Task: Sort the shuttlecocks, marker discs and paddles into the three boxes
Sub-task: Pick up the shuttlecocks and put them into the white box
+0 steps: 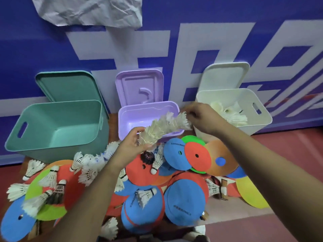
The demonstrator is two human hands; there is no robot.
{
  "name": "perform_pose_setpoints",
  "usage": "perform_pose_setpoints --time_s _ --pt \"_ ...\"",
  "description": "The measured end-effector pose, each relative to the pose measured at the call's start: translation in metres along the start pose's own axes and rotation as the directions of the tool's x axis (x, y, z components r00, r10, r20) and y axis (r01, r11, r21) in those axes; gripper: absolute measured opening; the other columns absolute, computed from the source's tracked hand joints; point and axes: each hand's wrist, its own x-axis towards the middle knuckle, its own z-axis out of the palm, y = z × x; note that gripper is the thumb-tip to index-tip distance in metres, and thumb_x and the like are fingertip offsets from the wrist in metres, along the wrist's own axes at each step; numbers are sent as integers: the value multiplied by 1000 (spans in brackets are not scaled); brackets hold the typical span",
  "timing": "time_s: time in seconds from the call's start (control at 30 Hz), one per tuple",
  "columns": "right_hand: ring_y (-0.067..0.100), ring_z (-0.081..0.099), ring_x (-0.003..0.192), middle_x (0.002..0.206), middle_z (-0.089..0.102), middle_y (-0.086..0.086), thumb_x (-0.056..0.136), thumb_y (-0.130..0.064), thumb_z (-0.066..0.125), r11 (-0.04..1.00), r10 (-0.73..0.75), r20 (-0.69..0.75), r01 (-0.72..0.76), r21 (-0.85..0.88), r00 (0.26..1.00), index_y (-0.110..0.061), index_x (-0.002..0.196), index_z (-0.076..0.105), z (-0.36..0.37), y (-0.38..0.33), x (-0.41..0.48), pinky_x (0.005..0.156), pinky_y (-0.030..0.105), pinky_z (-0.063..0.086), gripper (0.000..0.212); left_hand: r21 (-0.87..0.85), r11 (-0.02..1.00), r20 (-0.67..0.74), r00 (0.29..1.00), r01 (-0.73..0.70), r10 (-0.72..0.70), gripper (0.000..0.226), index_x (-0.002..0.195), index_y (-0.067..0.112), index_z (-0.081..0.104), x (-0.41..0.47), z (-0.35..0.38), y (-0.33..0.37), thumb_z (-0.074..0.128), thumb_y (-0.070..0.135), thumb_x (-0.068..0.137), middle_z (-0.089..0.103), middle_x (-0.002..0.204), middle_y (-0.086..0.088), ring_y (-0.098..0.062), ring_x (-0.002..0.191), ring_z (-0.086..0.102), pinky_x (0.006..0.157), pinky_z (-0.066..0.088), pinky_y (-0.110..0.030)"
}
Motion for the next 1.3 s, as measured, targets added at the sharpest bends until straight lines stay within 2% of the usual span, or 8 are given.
perform_pose_setpoints --time_s 0.3,0.4,0.5,0.6,0.73,0.87,1.13,1.3 --pt "18 56 68 77 63 0 79 5 48 947 242 -120 -208 245 963 -16 91 63 -32 99 -35 64 28 42 27 197 978 97 994 -65 46 54 118 37 57 32 94 21 83 18 74 58 126 10 -12 119 55 105 44 -35" --pt "19 55 65 76 64 8 88 0 52 791 398 -86 -294 536 914 -8 86 66 -48 137 -41 66 31 46 16 253 963 78 994 -97 80 54 115 40 56 51 133 34 84 22 73 57 122 18 -7 112 56 98 47 -30" --pt "21 65 78 78 69 5 89 -39 59 570 494 33 -352 743 869 -9 83 72 -68 177 -46 86 42 54 33 257 959 48 993 -119 110 62 117 45 52 77 171 49 85 21 71 56 119 22 -6 108 58 92 46 -23" --pt "22 67 101 99 72 5 79 -67 59 622 497 87 -425 657 863 -16 95 71 -81 213 -49 98 46 51 55 267 958 46 994 -103 95 66 124 34 50 109 204 63 85 22 70 57 120 15 -8 110 60 94 47 -26" --pt "15 57 101 118 59 3 93 -38 59 698 554 -24 -448 559 832 -12 125 60 -89 250 -45 87 29 44 41 425 897 77 992 -122 98 62 122 30 54 153 242 77 84 34 68 57 123 8 -7 110 58 96 46 -26" --pt "18 59 93 118 63 6 97 -27 54 703 590 -51 -481 524 806 -12 128 55 -86 291 -30 78 31 47 35 563 819 55 994 -108 93 61 126 20 56 202 269 77 84 24 72 51 123 0 -12 110 54 90 37 -18" --pt "20 55 111 134 56 9 97 -22 47 728 583 -5 -519 448 812 -12 135 50 -70 331 6 86 26 39 40 712 695 -12 988 -98 152 57 125 15 54 266 284 60 80 20 75 55 123 1 -15 109 51 83 33 -17" --pt "29 38 138 150 40 15 96 -27 50 813 512 67 -508 284 856 -7 148 32 -61 338 16 112 39 31 59 807 588 14 997 -57 78 67 139 17 43 282 282 50 75 19 80 50 141 -5 -21 126 49 96 37 -25"
